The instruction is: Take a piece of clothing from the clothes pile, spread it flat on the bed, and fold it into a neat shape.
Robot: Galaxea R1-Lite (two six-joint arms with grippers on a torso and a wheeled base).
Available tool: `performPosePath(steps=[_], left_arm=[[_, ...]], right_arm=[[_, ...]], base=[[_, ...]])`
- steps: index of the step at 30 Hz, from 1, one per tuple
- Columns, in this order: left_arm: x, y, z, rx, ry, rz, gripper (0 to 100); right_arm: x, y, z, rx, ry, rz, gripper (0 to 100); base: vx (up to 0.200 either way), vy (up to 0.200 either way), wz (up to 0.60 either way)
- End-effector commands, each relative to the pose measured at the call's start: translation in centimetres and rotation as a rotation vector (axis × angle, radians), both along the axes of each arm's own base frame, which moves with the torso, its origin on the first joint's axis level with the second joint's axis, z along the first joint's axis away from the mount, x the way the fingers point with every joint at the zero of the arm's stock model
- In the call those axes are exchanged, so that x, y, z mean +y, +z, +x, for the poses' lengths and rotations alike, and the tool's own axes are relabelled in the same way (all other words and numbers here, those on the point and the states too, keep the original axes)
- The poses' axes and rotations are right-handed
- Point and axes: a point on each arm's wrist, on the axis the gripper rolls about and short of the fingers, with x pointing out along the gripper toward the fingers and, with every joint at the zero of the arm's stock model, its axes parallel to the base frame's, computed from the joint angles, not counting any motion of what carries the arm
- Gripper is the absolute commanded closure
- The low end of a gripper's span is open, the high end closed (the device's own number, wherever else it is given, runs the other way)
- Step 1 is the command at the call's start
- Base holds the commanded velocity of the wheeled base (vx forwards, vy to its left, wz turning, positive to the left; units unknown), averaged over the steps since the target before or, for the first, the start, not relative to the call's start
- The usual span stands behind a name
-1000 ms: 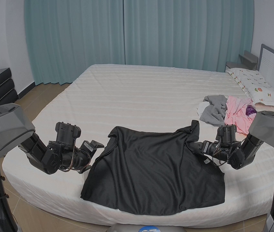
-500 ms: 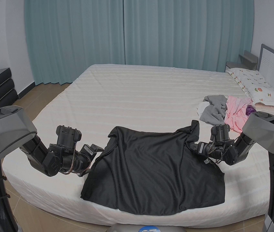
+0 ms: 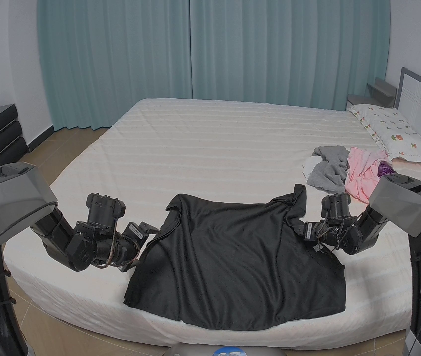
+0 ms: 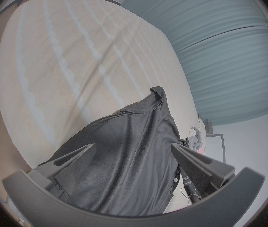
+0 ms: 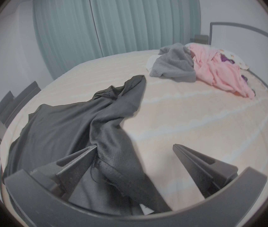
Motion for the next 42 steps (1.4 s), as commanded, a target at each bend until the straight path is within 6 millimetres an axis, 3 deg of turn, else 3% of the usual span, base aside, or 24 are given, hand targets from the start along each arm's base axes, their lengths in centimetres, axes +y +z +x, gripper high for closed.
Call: performPosePath(steps=[1,9,12,22,27,34,35,42], left_arm=[[0.0,-0.1,0.0,0.001,0.001,0.0,0],[0.3,0.0,0.2,0.0,0.01,0.0,0],[0.3,0.0,0.2,0.0,0.01,0.0,0],[0.3,0.0,0.2,0.0,0.011,0.0,0],[0.3,0.0,0.2,0.0,0.011,0.0,0],[0.4,0.0,0.2,-0.004,0.014,0.0,0],[0.4,0.0,0.2,-0.004,0.014,0.0,0],[0.7,0.1,0.5,-0.01,0.024,0.001,0]], right_arm=[[-1.7,-0.3,1.4,-0.031,-0.057,-0.064,0],[-6.2,0.8,3.8,-0.127,-0.215,-0.098,0],[-6.7,1.4,4.1,-0.196,-0.235,-0.06,0],[-4.9,3.2,2.4,-0.204,-0.101,0.17,0],[-2.9,2.3,1.9,-0.172,-0.038,0.187,0],[-0.9,-1.2,2.5,-0.115,0.03,0.161,0],[-0.9,-1.4,2.6,-0.115,0.035,0.146,100],[-2.0,-1.8,3.7,-0.142,0.0,0.116,100]], base=[[0.0,0.0,0.0],[0.0,0.0,0.0],[0.0,0.0,0.0],[0.0,0.0,0.0],[0.0,0.0,0.0],[0.0,0.0,0.0],[0.0,0.0,0.0],[0.0,0.0,0.0]])
